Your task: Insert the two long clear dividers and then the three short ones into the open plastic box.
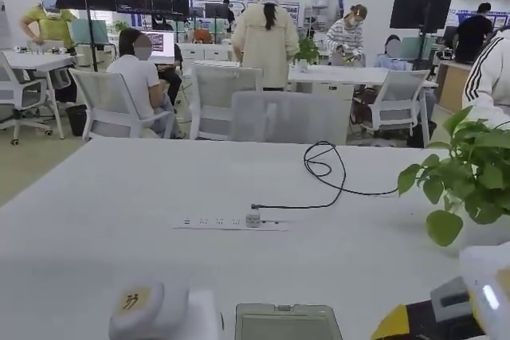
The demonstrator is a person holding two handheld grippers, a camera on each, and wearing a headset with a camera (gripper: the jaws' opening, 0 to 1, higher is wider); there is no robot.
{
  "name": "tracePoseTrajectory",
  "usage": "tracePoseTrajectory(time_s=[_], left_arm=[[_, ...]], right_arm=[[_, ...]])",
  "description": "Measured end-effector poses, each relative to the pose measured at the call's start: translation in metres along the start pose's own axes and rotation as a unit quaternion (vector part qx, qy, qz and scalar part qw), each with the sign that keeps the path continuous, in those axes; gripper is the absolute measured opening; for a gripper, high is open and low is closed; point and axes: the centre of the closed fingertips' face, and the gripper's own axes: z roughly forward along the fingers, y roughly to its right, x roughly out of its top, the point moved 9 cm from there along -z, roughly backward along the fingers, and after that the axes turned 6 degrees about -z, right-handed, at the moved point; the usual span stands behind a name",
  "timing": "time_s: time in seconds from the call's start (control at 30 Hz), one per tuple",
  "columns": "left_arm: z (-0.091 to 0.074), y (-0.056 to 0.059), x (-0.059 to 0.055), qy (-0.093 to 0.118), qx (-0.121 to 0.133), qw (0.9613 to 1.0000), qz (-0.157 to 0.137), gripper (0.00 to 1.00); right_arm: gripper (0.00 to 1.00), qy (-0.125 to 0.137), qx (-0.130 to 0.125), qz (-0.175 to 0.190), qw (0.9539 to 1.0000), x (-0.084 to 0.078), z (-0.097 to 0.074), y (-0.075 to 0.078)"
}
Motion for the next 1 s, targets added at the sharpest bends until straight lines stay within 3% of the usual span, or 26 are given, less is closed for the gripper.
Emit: tracePoseTrajectory(time_s=[0.03, 0.07, 0.1, 0.13, 0.2, 0.37, 0.43, 0.47, 0.5, 0.57, 0.67, 0.7, 0.87, 1.0], left_arm=[[-0.002, 0.003, 0.000, -0.003, -0.011, 0.9997, 0.023, 0.00], [-0.002, 0.004, 0.000, -0.007, -0.013, 0.9996, 0.026, 0.00], [-0.003, 0.006, 0.000, -0.014, -0.013, 0.9984, 0.053, 0.00], [-0.004, 0.008, 0.000, -0.015, -0.017, 0.9963, 0.083, 0.00], [-0.006, 0.011, -0.001, -0.026, -0.026, 0.9936, 0.107, 0.00], [-0.011, 0.020, -0.002, -0.043, -0.051, 0.9817, 0.178, 0.00], [-0.012, 0.022, -0.001, -0.046, -0.056, 0.9763, 0.204, 0.00], [-0.013, 0.024, -0.002, -0.046, -0.057, 0.9759, 0.206, 0.00], [-0.013, 0.024, -0.002, -0.045, -0.057, 0.9759, 0.206, 0.00], [-0.014, 0.026, -0.003, -0.045, -0.069, 0.9686, 0.235, 0.00], [-0.014, 0.029, -0.005, -0.049, -0.072, 0.9680, 0.235, 0.00], [-0.014, 0.030, -0.005, -0.045, -0.077, 0.9652, 0.246, 0.00], [-0.015, 0.031, -0.005, -0.041, -0.075, 0.9655, 0.246, 0.00], [-0.017, 0.031, -0.006, -0.039, -0.073, 0.9643, 0.252, 0.00]], right_arm=[[0.37, 0.015, 0.010, 0.014, 0.9997, 0.000, -0.002, 0.003], [0.35, 0.036, 0.027, 0.034, 0.9984, 0.001, -0.005, 0.008], [0.32, 0.049, 0.038, 0.049, 0.9969, 0.001, -0.007, 0.011], [0.30, 0.066, 0.062, 0.067, 0.9936, 0.000, -0.009, 0.014], [0.27, 0.085, 0.105, 0.091, 0.9867, -0.003, -0.010, 0.019], [0.21, 0.092, 0.193, 0.113, 0.9704, -0.010, -0.007, 0.022], [0.18, 0.098, 0.212, 0.116, 0.9655, -0.010, -0.005, 0.023], [0.17, 0.103, 0.219, 0.120, 0.9628, -0.011, -0.005, 0.026], [0.17, 0.104, 0.238, 0.128, 0.9571, -0.010, -0.003, 0.025], [0.15, 0.104, 0.244, 0.116, 0.9573, -0.007, 0.000, 0.025], [0.13, 0.105, 0.260, 0.111, 0.9535, -0.004, 0.004, 0.025], [0.12, 0.106, 0.266, 0.112, 0.9515, -0.003, 0.005, 0.024], [0.08, 0.106, 0.289, 0.116, 0.9446, 0.000, 0.008, 0.019], [0.06, 0.100, 0.298, 0.113, 0.9426, 0.003, 0.010, 0.014]])
